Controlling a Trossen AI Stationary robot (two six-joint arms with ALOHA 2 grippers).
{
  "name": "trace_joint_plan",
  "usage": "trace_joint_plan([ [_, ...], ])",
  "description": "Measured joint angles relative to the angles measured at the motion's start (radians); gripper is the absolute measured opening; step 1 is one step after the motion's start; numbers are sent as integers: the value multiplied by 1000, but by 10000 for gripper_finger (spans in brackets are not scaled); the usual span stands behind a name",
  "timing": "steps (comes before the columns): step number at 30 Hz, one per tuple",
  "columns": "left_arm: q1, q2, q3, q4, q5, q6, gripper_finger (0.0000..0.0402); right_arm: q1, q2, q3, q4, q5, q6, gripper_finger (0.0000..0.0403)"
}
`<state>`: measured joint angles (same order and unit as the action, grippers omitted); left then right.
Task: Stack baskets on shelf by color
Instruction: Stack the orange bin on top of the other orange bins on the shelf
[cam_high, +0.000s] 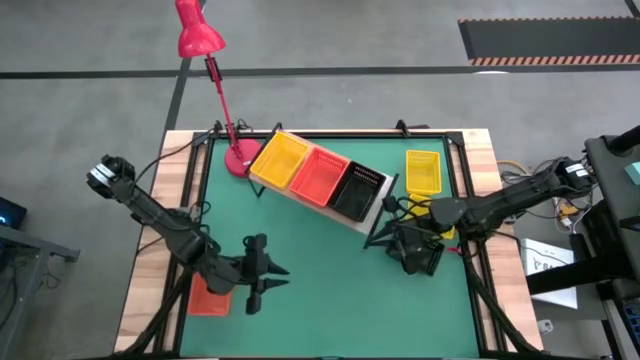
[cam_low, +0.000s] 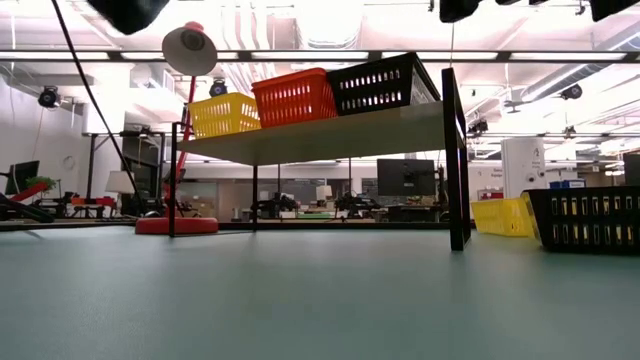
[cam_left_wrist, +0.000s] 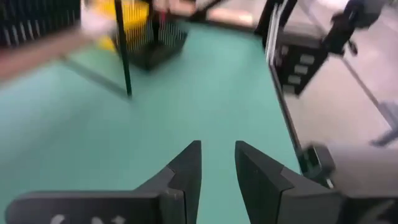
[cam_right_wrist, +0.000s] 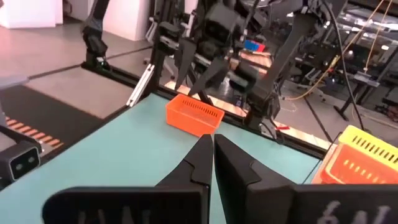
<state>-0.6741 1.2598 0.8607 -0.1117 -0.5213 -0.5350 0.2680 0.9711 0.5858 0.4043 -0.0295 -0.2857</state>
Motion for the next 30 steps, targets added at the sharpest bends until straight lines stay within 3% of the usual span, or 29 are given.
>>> trace_joint_plan([
  [8,-4,24,178,-545,197,-363,81,0,-20,-19,-2,1,10,9],
  [14,-56,85,214,-779,573,-375,81,0,-19,-19,-5,1,22,9],
  [16,-88,103,214,-834,654,-377,81,2,-19,-19,-6,0,24,9],
  [30,-282,276,214,-866,695,-428,96,16,-18,-19,-5,-5,24,9],
])
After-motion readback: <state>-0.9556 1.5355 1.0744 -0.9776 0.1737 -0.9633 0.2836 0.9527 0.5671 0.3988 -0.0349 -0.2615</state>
